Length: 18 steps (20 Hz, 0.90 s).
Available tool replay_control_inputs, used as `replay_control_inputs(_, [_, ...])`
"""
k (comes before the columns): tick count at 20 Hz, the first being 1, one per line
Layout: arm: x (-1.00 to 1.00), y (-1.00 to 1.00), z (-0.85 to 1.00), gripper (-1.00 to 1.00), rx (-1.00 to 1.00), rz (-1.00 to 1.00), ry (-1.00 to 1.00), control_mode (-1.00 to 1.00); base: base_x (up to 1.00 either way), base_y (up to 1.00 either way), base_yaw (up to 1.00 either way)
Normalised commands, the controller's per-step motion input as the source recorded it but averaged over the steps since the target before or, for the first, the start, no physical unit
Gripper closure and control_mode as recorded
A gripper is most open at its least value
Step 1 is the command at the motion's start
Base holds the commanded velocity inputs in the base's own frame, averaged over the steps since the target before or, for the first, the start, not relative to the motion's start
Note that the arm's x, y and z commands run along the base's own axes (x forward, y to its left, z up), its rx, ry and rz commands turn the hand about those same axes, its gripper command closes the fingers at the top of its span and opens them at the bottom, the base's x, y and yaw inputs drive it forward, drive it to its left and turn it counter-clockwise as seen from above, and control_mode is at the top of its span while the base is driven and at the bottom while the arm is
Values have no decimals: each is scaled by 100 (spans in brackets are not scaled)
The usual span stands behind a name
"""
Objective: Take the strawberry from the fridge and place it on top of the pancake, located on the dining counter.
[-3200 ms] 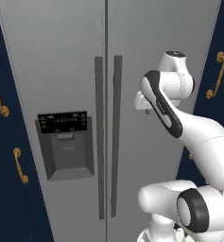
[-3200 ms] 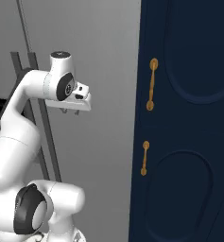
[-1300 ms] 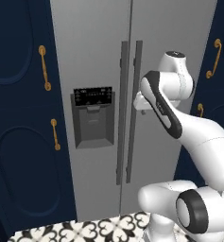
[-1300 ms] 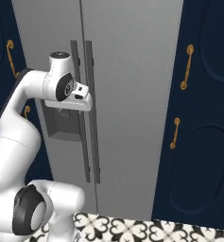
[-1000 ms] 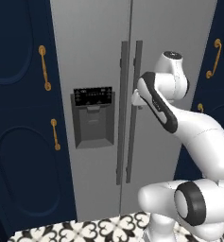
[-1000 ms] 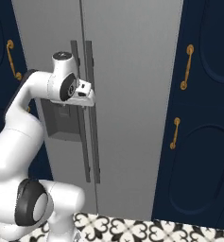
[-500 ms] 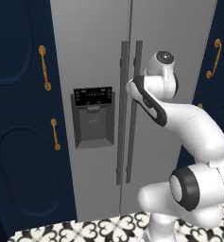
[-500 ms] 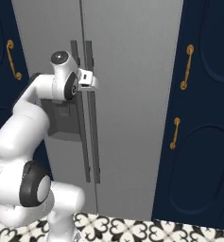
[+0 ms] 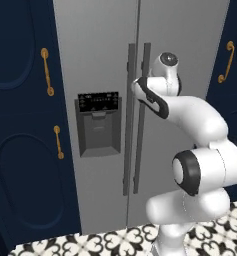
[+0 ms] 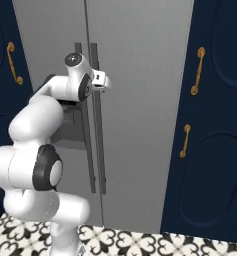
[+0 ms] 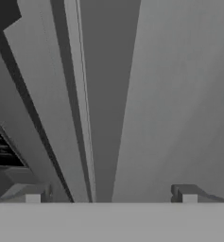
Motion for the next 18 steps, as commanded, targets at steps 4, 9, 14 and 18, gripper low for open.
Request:
replay_control_inputs(4, [70,4,-2,-100,1,-2,-7,-100,0,0,0])
replay_control_inputs(9, [68,-7,-6,-100,0,0,-9,-100,0,0,0])
replay_control_inputs(14, [49,-7,-1,-100,0,0,-8,-100,0,0,0])
replay_control_inputs(18, [18,-1,-17,-100,0,0,-22,-100,0,0,0])
